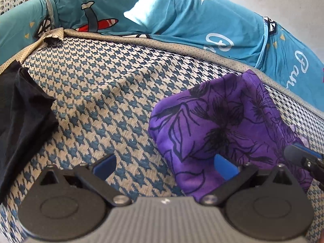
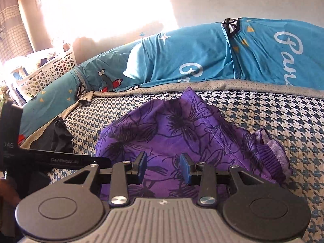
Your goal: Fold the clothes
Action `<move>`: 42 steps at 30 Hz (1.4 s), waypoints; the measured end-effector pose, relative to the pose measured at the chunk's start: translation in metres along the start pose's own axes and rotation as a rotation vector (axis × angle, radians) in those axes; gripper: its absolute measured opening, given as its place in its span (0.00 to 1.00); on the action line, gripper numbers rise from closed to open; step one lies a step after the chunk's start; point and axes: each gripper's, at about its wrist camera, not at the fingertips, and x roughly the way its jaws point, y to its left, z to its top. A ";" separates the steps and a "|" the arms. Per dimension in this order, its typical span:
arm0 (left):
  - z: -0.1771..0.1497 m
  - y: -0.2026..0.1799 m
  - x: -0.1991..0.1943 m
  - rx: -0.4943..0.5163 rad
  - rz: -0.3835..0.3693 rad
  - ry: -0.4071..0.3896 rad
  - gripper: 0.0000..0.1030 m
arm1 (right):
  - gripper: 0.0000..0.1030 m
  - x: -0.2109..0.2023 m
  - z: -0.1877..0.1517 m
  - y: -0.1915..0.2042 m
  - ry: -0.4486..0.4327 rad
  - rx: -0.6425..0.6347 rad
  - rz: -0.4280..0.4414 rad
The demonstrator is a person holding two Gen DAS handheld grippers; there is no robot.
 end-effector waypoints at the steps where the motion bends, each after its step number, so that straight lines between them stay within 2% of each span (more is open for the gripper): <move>1: 0.001 0.000 0.000 -0.007 -0.001 -0.005 1.00 | 0.35 0.003 0.002 -0.002 -0.008 -0.001 -0.005; 9: 0.013 0.000 0.000 -0.063 -0.010 -0.041 1.00 | 0.35 0.035 0.023 -0.022 -0.037 0.076 0.020; 15: 0.019 -0.006 0.005 -0.066 0.009 -0.053 1.00 | 0.35 0.051 0.029 -0.022 -0.052 0.099 0.045; 24: 0.022 -0.004 0.015 -0.086 -0.004 -0.030 1.00 | 0.35 0.078 0.035 -0.025 -0.064 0.151 0.064; 31: 0.024 0.001 0.022 -0.114 -0.027 -0.006 1.00 | 0.34 0.096 0.034 -0.040 -0.070 0.181 -0.047; 34: 0.025 0.002 0.025 -0.121 -0.034 0.001 1.00 | 0.25 0.101 0.032 -0.049 -0.069 0.206 -0.085; 36: 0.026 0.001 0.029 -0.114 -0.026 0.005 1.00 | 0.12 0.104 0.030 -0.052 -0.067 0.207 -0.117; 38: 0.025 0.000 0.031 -0.114 -0.019 0.013 1.00 | 0.06 0.105 0.029 -0.053 -0.064 0.209 -0.133; 41: 0.025 -0.001 0.032 -0.113 -0.009 0.016 1.00 | 0.07 0.102 0.030 -0.052 -0.062 0.207 -0.141; 42: 0.024 -0.002 0.031 -0.112 -0.005 0.015 1.00 | 0.10 0.100 0.030 -0.051 -0.061 0.203 -0.139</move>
